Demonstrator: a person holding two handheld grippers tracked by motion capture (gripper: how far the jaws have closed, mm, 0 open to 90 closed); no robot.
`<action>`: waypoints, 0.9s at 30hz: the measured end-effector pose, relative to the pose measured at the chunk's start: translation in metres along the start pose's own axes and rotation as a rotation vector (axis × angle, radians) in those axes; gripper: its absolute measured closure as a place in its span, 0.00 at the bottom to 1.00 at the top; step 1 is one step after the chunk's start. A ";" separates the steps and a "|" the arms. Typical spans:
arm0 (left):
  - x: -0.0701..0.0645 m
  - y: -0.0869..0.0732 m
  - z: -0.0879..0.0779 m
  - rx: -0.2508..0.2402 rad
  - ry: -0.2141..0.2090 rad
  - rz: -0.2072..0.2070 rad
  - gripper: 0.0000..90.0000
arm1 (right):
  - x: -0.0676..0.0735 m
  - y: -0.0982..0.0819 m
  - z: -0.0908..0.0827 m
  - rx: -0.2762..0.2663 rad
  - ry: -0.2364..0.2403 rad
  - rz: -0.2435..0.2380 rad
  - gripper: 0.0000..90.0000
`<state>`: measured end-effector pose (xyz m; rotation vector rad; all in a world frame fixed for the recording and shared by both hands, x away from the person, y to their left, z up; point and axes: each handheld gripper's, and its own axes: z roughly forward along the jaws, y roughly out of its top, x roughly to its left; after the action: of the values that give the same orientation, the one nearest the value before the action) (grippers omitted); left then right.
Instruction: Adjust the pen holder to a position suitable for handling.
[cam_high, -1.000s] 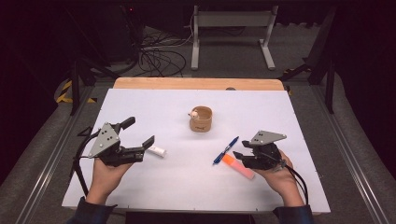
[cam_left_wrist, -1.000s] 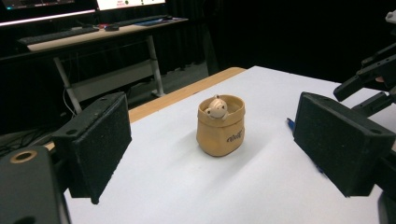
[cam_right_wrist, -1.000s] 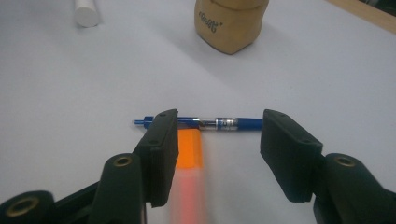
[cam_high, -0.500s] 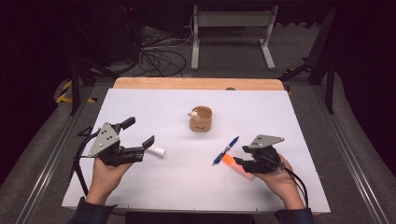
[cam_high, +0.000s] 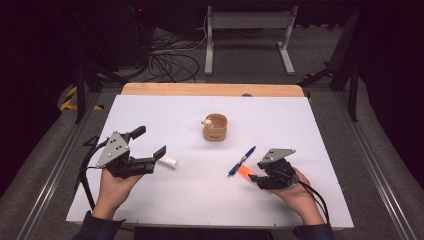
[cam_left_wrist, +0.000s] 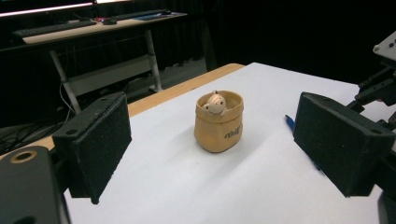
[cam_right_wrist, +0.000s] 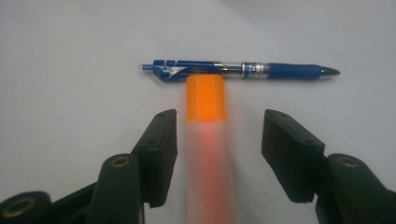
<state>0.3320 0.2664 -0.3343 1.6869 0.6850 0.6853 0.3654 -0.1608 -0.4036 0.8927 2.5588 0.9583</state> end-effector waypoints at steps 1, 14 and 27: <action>0.000 0.000 0.000 0.000 0.001 0.001 0.14 | 0.000 0.000 0.001 0.007 0.000 -0.001 0.52; 0.000 0.001 0.000 0.001 -0.007 -0.001 0.14 | 0.003 -0.004 0.011 0.093 0.014 -0.014 0.56; -0.002 0.001 0.000 -0.006 -0.013 -0.002 0.14 | 0.002 -0.005 0.015 0.125 0.018 -0.008 0.59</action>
<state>0.3310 0.2643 -0.3331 1.6841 0.6748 0.6735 0.3678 -0.1547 -0.4181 0.9103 2.6600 0.8145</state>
